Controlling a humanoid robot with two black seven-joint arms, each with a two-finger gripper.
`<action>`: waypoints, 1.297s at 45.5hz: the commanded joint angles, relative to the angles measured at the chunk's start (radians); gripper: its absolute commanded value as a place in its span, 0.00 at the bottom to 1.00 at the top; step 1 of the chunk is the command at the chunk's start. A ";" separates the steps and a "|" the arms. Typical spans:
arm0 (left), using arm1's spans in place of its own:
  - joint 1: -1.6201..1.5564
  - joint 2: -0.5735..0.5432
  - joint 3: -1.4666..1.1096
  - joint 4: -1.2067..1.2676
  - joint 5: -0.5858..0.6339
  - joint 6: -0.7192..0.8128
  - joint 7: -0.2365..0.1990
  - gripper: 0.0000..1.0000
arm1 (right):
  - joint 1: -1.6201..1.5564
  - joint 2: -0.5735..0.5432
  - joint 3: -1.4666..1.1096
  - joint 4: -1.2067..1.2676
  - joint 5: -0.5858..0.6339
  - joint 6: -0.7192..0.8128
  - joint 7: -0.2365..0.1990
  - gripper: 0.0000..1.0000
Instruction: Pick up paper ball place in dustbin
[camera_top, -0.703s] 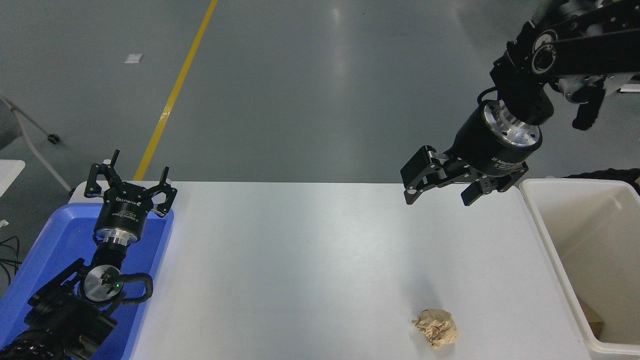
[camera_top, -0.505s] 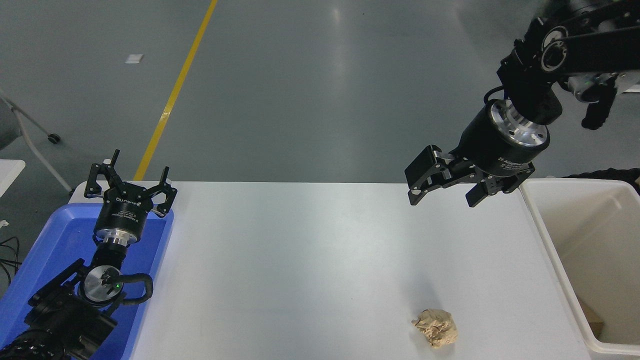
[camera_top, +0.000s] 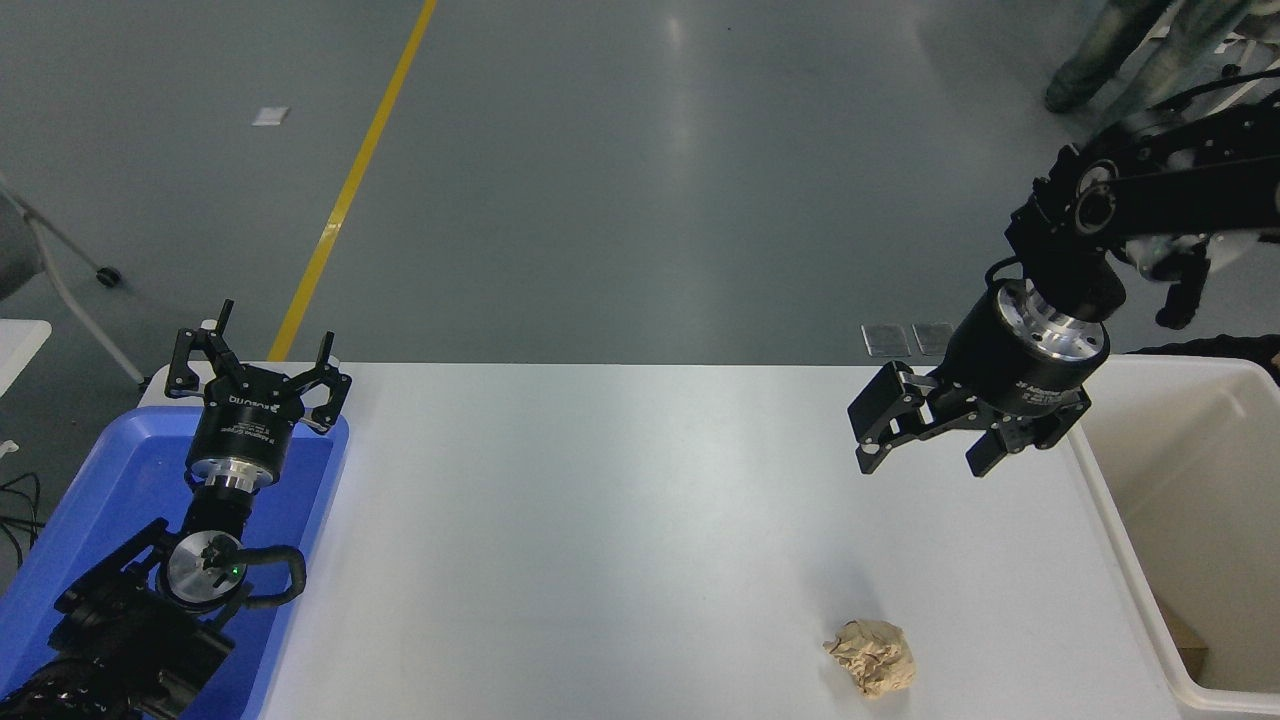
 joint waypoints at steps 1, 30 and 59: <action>0.000 0.000 -0.001 0.000 0.000 0.000 0.000 1.00 | -0.213 -0.120 0.097 -0.012 -0.101 -0.056 0.000 1.00; 0.000 0.000 0.003 0.000 0.000 0.000 0.000 1.00 | -0.785 -0.128 0.450 -0.237 -0.295 -0.150 -0.002 1.00; 0.000 0.001 0.004 0.000 0.000 0.000 0.000 1.00 | -0.925 0.013 0.512 -0.402 -0.294 -0.226 0.000 0.99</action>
